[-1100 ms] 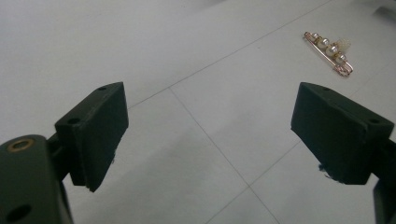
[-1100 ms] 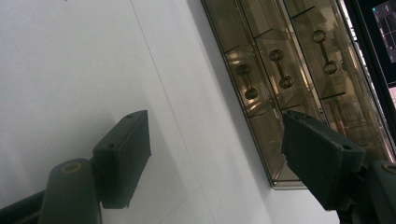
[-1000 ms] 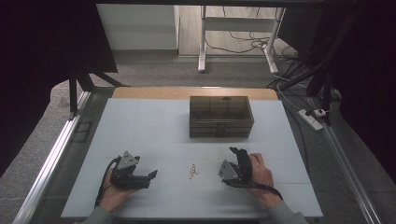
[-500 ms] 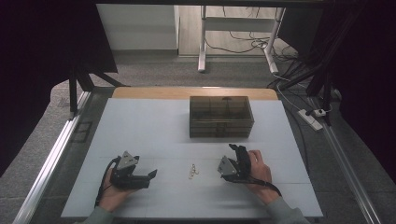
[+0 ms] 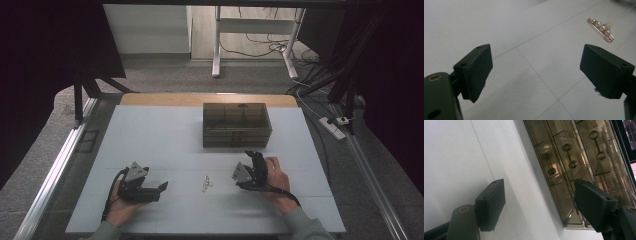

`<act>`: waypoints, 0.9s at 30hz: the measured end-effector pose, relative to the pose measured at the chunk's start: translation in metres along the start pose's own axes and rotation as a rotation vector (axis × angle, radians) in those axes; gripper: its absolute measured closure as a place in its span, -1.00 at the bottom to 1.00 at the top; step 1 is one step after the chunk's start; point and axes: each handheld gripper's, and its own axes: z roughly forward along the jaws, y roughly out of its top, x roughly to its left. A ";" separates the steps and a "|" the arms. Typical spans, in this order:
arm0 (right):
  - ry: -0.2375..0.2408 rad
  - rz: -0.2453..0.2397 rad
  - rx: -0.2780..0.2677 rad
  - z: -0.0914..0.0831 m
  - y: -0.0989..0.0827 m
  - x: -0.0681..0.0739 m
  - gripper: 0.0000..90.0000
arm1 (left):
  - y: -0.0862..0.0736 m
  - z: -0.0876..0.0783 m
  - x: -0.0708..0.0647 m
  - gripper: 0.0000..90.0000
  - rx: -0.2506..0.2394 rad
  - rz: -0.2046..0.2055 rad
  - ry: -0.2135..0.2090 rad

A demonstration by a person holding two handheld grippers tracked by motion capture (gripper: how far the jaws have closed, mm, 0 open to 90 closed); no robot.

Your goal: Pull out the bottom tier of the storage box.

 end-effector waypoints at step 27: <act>-0.015 -0.026 0.005 0.017 0.000 -0.006 -0.37 | 0.000 0.001 0.001 -0.73 0.004 0.000 -0.002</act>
